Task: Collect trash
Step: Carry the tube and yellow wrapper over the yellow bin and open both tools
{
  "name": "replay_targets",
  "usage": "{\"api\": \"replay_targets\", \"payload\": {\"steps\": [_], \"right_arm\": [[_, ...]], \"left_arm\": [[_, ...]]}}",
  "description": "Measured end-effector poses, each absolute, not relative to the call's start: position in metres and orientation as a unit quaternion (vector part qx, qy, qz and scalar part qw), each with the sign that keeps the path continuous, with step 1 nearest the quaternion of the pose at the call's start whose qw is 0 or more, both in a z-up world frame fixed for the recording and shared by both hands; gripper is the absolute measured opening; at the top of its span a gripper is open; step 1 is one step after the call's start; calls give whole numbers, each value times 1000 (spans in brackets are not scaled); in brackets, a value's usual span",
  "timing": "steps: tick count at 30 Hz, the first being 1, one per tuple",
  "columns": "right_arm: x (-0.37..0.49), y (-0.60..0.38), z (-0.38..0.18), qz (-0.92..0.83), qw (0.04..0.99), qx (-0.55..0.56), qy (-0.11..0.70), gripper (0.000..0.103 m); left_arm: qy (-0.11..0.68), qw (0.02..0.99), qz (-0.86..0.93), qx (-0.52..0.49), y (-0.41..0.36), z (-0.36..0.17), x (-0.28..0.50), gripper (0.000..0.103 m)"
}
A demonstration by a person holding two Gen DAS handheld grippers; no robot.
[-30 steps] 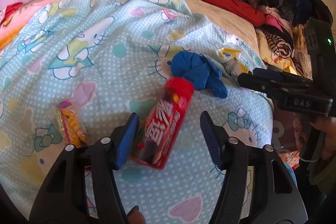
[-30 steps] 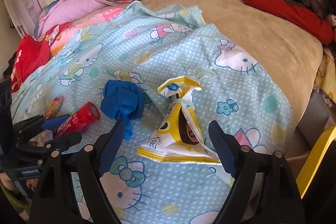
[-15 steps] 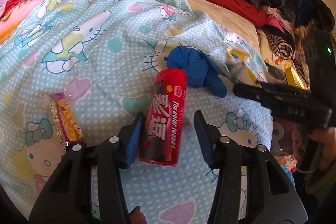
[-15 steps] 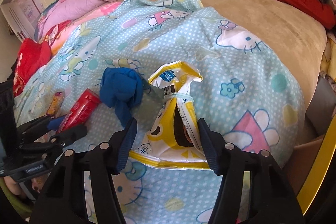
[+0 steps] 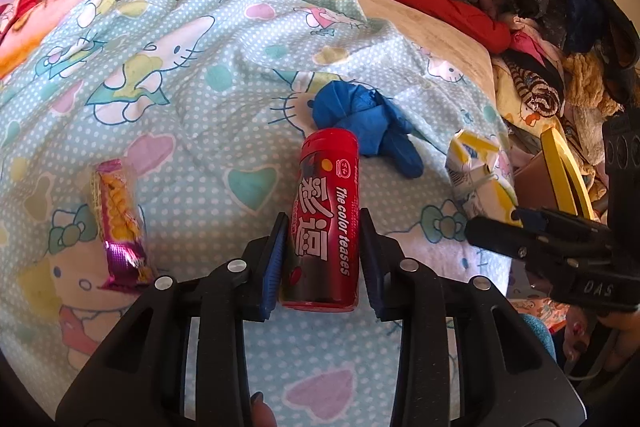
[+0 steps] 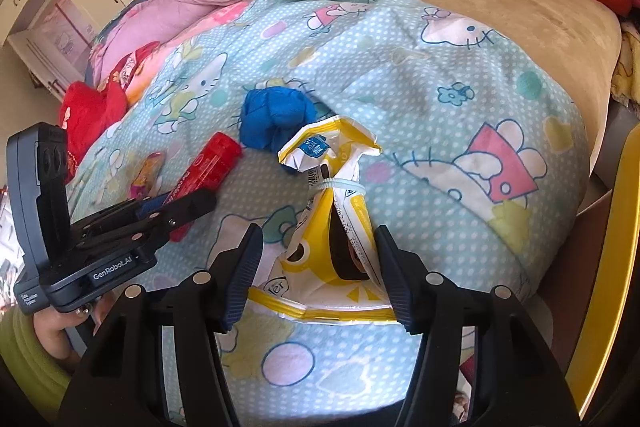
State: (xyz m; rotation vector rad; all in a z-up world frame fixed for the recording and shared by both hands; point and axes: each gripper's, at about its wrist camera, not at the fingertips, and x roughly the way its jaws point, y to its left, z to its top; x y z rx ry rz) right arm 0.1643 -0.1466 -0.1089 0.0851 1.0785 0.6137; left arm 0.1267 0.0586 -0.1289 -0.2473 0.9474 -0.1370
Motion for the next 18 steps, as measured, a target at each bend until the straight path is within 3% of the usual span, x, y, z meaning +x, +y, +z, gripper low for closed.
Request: {"api": "replay_targets", "payload": {"steps": [18], "right_arm": [[148, -166, -70, 292, 835, 61, 462, 55]], "left_arm": [[408, 901, -71, -130, 46, -88, 111, 26]]}}
